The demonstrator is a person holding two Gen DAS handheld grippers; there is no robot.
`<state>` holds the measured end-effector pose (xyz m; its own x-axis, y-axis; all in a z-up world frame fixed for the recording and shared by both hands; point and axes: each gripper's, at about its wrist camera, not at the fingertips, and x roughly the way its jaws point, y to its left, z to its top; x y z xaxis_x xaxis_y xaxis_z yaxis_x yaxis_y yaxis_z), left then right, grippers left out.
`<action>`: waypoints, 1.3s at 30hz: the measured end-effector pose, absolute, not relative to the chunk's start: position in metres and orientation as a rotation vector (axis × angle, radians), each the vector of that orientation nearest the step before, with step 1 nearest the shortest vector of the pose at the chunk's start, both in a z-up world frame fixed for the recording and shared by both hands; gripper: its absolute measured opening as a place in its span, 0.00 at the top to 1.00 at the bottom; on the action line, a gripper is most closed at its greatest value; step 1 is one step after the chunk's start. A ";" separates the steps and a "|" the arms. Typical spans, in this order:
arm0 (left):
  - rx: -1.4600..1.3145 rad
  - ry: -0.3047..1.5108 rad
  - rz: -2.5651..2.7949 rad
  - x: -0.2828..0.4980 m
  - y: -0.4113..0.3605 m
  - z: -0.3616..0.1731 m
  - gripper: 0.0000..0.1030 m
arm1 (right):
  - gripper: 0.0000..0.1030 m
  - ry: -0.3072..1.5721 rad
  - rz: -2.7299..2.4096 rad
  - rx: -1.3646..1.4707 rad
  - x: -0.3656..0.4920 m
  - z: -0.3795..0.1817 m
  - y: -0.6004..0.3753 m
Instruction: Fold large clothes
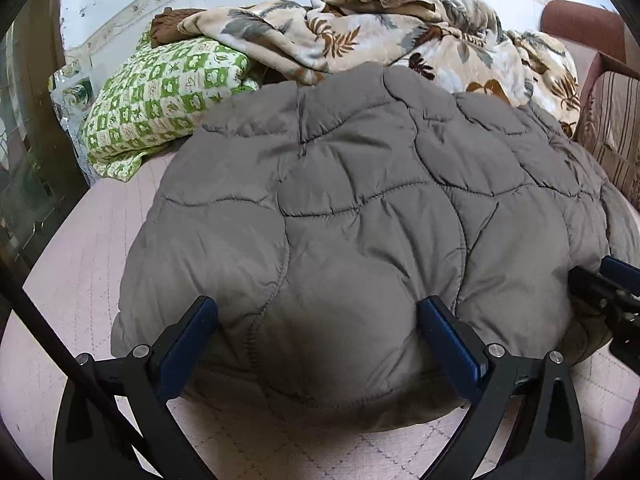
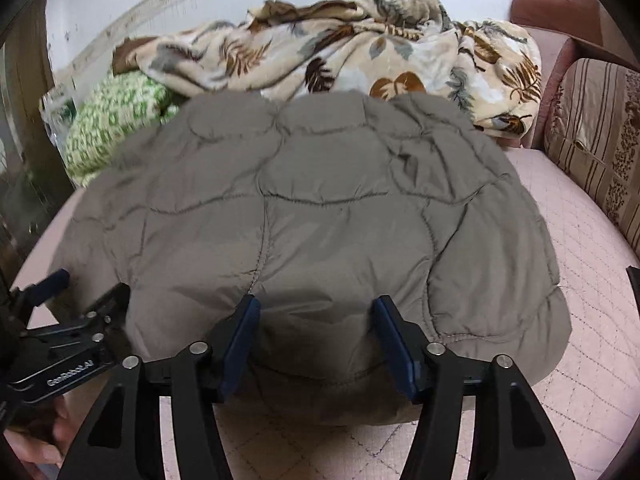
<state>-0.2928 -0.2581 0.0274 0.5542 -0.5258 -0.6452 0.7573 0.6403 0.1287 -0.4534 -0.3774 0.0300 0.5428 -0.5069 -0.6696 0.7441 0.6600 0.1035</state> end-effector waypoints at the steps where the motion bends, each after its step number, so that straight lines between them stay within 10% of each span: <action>1: 0.427 0.602 -0.783 -0.294 -0.258 0.026 0.01 | 0.36 0.657 -0.768 0.403 -0.452 0.028 -0.378; 39: 0.406 0.598 -0.792 -0.293 -0.255 0.038 0.02 | 0.33 0.553 -0.984 0.683 -0.528 0.038 -0.445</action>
<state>-0.2926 -0.2554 0.0382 0.5529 -0.5385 -0.6359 0.7588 0.6407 0.1172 -0.5283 -0.4447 0.0381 0.4499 -0.5592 -0.6964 0.8855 0.3806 0.2664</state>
